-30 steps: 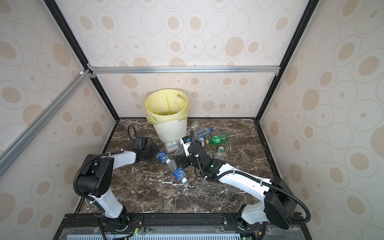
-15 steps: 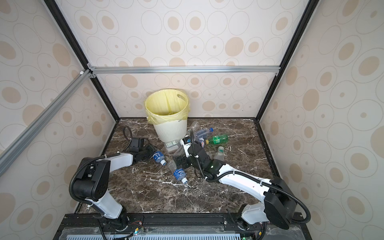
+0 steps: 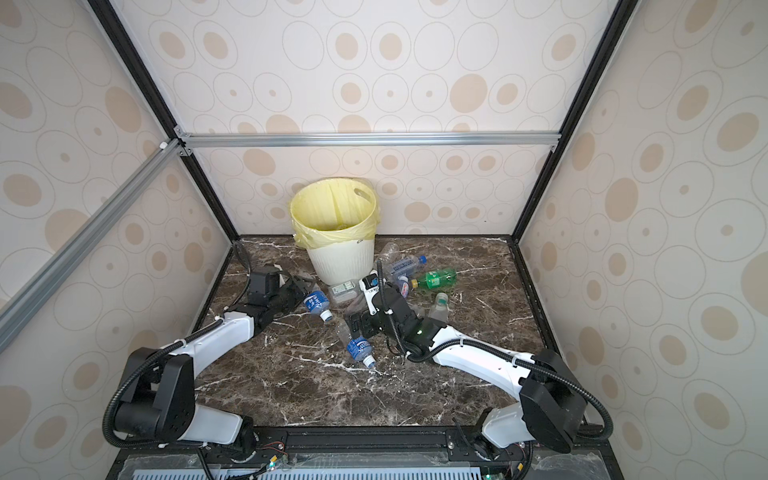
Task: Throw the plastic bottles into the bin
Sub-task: 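Close the left gripper on the blue-label bottle and lift it toward the right gripper, then hand the blue-label bottle from the left gripper into the right gripper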
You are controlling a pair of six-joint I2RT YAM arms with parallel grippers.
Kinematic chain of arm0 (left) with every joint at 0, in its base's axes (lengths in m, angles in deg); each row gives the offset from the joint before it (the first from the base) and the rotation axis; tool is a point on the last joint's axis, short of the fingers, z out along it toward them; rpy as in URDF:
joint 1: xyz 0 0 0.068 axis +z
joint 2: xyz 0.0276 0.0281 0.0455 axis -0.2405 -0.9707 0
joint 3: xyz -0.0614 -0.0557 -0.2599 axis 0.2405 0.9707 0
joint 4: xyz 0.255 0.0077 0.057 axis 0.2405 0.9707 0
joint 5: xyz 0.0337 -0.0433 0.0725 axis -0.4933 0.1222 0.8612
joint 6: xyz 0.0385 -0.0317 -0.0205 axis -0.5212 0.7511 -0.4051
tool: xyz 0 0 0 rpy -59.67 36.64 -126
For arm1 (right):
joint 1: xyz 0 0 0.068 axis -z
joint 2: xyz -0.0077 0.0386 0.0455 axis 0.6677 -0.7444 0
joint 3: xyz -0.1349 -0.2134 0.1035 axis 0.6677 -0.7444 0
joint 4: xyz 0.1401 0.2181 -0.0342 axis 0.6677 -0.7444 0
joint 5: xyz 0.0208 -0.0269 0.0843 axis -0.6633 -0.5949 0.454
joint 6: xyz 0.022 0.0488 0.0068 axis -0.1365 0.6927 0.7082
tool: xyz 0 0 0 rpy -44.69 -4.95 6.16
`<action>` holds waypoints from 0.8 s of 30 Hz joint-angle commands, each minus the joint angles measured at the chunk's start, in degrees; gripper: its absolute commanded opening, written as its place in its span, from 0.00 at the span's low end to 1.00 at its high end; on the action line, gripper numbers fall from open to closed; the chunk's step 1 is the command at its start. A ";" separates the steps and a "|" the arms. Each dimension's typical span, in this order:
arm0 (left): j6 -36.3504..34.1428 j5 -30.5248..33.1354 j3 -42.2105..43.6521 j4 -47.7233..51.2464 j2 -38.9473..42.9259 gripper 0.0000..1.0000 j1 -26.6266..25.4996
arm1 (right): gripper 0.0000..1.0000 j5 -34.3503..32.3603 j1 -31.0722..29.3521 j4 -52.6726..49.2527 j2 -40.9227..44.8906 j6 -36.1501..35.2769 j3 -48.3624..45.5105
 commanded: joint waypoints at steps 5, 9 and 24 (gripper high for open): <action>0.96 2.84 -4.06 1.56 3.10 0.56 -8.52 | 1.00 -0.15 -0.28 0.54 1.17 1.63 1.76; 1.74 3.88 -5.52 0.70 3.37 0.56 -11.73 | 1.00 -1.19 -0.26 -0.39 2.90 1.89 1.17; 2.76 5.58 -11.03 -1.66 3.01 0.55 -19.83 | 1.00 -1.55 2.85 -2.24 6.62 1.47 -1.04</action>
